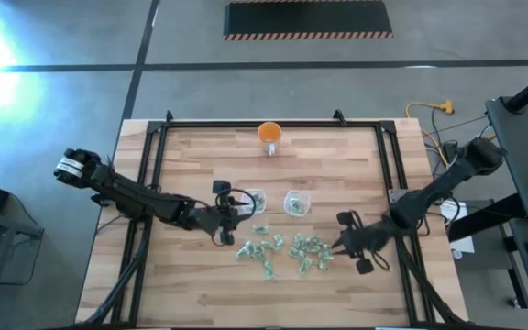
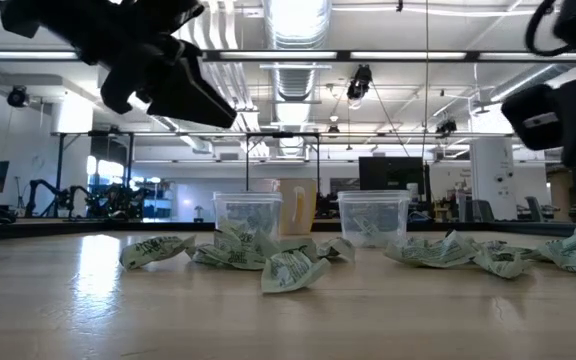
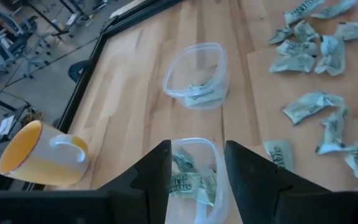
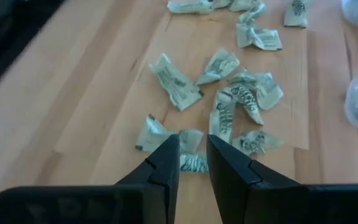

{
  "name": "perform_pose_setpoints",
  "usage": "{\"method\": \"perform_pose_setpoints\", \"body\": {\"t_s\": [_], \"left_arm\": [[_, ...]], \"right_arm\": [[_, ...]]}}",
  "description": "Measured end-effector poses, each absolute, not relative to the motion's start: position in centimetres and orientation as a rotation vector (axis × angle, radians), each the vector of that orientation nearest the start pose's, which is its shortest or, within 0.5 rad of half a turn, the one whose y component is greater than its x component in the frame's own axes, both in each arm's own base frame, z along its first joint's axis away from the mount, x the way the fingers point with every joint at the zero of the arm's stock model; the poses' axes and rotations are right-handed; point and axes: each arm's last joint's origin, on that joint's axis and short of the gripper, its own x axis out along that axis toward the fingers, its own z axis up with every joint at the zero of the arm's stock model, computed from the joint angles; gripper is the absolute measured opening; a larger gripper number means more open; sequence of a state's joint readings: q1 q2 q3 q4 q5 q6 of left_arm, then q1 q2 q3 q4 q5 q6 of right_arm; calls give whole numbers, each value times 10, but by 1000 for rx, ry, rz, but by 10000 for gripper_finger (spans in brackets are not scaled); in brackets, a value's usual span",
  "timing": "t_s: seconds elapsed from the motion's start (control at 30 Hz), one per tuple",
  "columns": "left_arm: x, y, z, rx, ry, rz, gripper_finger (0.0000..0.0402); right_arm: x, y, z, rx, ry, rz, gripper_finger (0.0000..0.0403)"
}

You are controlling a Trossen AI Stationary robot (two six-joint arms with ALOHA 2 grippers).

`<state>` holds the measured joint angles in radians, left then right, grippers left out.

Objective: Pick and place Stevia / Truvia into bins
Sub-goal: Put the green stevia packet into the right transparent container

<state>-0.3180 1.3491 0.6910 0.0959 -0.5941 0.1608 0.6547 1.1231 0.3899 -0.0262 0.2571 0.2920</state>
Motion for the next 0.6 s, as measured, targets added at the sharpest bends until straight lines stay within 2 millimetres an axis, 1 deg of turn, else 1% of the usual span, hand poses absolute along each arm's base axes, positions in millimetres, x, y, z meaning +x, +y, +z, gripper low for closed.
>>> {"method": "perform_pose_setpoints", "body": {"t_s": [0.13,0.3,0.43,0.6], "left_arm": [[260,-70,207,403,536,225,135],[260,-70,207,387,534,229,135],[260,-70,207,386,533,229,135],[260,-70,207,384,533,230,135]], "right_arm": [[150,131,148,-121,712,210,72],[142,145,129,-216,724,126,72],[146,153,121,-298,707,45,72],[152,160,115,-343,727,36,72]]}}
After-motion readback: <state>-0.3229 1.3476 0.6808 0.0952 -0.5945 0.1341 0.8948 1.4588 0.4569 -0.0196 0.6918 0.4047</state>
